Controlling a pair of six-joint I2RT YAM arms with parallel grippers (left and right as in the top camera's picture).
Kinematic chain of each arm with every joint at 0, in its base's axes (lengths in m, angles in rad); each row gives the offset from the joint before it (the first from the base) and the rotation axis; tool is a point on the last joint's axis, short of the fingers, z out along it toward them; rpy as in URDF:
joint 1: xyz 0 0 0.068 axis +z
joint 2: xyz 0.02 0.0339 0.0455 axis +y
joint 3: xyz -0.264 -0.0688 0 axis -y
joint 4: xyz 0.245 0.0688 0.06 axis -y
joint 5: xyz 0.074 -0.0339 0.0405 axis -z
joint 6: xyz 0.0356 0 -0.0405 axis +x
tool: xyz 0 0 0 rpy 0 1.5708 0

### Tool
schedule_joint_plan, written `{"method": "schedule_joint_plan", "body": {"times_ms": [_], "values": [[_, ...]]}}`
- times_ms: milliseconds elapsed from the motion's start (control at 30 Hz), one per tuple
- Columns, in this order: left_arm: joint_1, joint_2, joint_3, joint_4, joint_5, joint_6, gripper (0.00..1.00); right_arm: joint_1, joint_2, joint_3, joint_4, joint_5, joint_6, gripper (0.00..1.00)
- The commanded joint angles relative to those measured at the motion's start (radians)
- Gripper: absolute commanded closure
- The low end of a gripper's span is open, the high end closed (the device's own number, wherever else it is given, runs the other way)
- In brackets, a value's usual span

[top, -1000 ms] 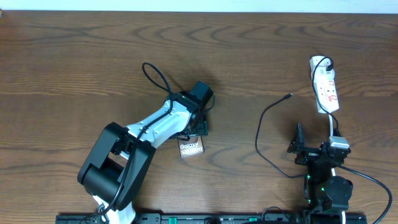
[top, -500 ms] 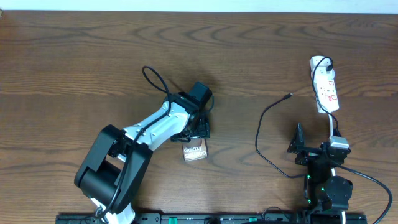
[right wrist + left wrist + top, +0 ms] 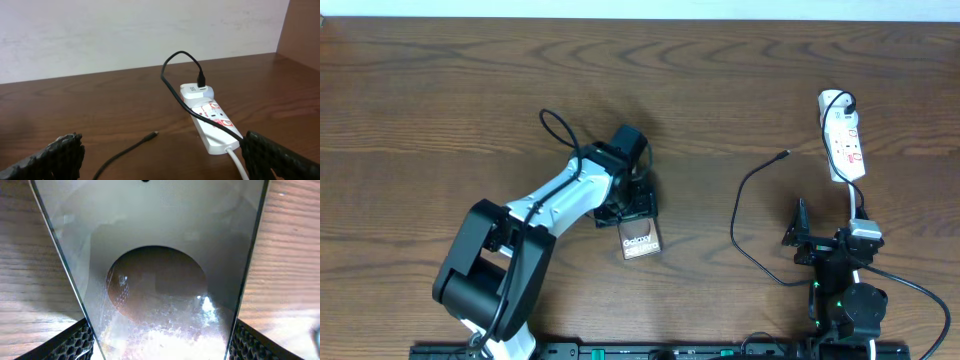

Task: Plug charger to phone and switch on socket
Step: 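Lift the phone with the left gripper and tilt it upright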

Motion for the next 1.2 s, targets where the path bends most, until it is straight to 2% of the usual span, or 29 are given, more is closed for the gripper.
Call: {"method": "schedule_joint_plan", "body": {"times_ms": [0,300,700,900,1167], "values": [[0.028,-0.030,-0.008,0.017,0.144,0.073,0.28,0.008,-0.005,-0.003,-0.002,-0.002,-0.009,0.01],[0.077,-0.030,-0.008,0.105,0.406,0.137,0.28,0.008,-0.005,-0.003,-0.002,-0.002,-0.009,0.01],[0.135,-0.030,-0.008,0.240,0.796,0.129,0.28,0.008,-0.005,-0.003,-0.002,-0.002,-0.009,0.01],[0.148,-0.030,-0.008,0.340,0.961,0.037,0.28,0.008,-0.005,-0.003,-0.002,-0.002,-0.009,0.01],[0.148,-0.030,-0.008,0.456,1.008,-0.188,0.28,0.008,-0.005,-0.003,-0.001,-0.002,-0.009,0.01]]}}
